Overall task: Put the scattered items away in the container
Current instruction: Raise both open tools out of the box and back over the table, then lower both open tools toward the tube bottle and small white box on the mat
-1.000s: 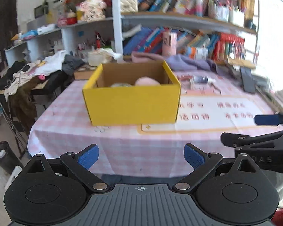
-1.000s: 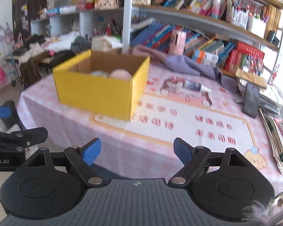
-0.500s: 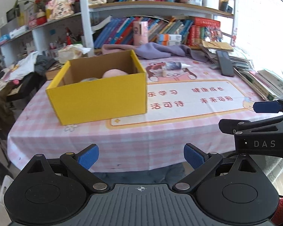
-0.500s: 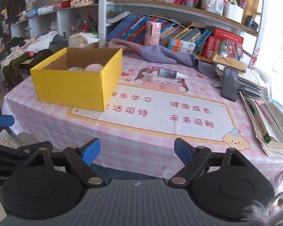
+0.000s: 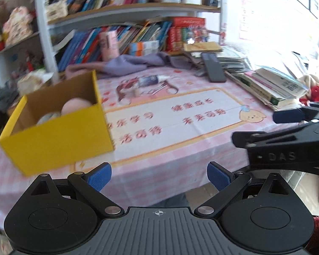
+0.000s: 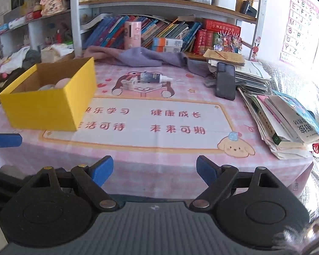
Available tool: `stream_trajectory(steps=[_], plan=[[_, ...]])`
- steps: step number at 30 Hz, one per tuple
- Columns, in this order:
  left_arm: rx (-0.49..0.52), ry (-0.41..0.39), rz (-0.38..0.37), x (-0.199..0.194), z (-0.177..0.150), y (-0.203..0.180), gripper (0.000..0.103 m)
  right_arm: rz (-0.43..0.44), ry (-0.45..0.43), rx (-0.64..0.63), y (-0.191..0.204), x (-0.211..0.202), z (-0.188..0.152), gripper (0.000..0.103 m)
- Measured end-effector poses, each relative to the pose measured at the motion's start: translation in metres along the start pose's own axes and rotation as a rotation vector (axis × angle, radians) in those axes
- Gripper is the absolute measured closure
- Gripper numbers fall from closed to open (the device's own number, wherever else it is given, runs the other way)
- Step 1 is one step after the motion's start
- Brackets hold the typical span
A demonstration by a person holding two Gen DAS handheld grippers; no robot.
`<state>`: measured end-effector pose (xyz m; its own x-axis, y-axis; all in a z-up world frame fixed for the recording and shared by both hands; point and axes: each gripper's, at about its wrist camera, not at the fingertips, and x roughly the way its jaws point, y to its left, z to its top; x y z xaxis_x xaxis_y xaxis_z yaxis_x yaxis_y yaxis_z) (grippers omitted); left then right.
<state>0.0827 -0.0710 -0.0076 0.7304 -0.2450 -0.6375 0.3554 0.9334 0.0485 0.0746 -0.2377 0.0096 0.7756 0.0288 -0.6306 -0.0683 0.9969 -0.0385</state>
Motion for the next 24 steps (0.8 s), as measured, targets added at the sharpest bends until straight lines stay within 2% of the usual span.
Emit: stream_trajectory(steps=[11, 24], plan=[[0.008, -0.066, 0.014, 0.032, 0.030, 0.001, 0.005, 0.042, -0.057, 0.002, -0.011, 0.044, 0.038, 0.021], [-0.014, -0.044, 0.002, 0.115, 0.094, 0.000, 0.005, 0.055, -0.024, -0.005, -0.053, 0.124, 0.100, 0.022]])
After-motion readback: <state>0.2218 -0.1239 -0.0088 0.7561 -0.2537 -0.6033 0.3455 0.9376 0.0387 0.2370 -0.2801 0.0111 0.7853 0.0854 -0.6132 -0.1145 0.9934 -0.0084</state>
